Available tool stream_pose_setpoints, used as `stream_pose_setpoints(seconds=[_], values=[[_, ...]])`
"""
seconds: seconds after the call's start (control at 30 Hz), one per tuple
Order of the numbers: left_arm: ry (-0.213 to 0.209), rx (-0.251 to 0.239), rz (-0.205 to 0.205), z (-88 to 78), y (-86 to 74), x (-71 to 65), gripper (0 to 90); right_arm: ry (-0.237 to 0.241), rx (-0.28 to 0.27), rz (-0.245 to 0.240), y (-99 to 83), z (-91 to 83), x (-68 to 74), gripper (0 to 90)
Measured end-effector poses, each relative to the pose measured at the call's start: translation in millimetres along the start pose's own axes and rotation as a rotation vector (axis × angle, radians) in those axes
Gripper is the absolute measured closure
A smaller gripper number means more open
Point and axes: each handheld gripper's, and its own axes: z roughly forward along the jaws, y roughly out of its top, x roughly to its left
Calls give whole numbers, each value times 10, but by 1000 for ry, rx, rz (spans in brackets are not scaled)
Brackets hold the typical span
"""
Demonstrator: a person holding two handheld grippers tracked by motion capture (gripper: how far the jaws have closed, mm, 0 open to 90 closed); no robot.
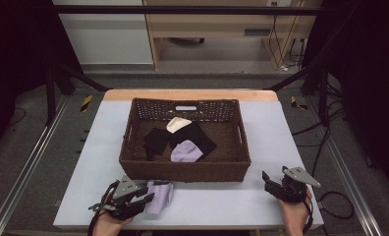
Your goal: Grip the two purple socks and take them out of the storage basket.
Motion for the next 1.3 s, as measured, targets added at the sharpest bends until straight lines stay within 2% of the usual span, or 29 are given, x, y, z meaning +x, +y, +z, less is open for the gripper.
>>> stream_pose_setpoints(seconds=[0.2, 0.37, 0.73, 1.0, 1.2, 1.3], values=[[28, -31, -32, -61, 18, 13, 492, -3, 0, 0, -5, -1, -5, 236], [53, -67, -35, -181, 68, 23, 469, -3, 0, 0, -3, -3, 1, 235], [66, -178, -66, -450, 300, 86, 457, 2, -3, -6, 23, 14, 21, 235], [70, -252, -37, -529, 657, 100, 457, 0, -10, 10, 52, 6, 15, 238], [72, -283, 0, -485, 974, 93, 461, 0, -14, 12, 59, 7, 6, 239], [74, -286, 4, -434, 1123, 106, 465, 1, -13, 15, 64, 5, 0, 240]])
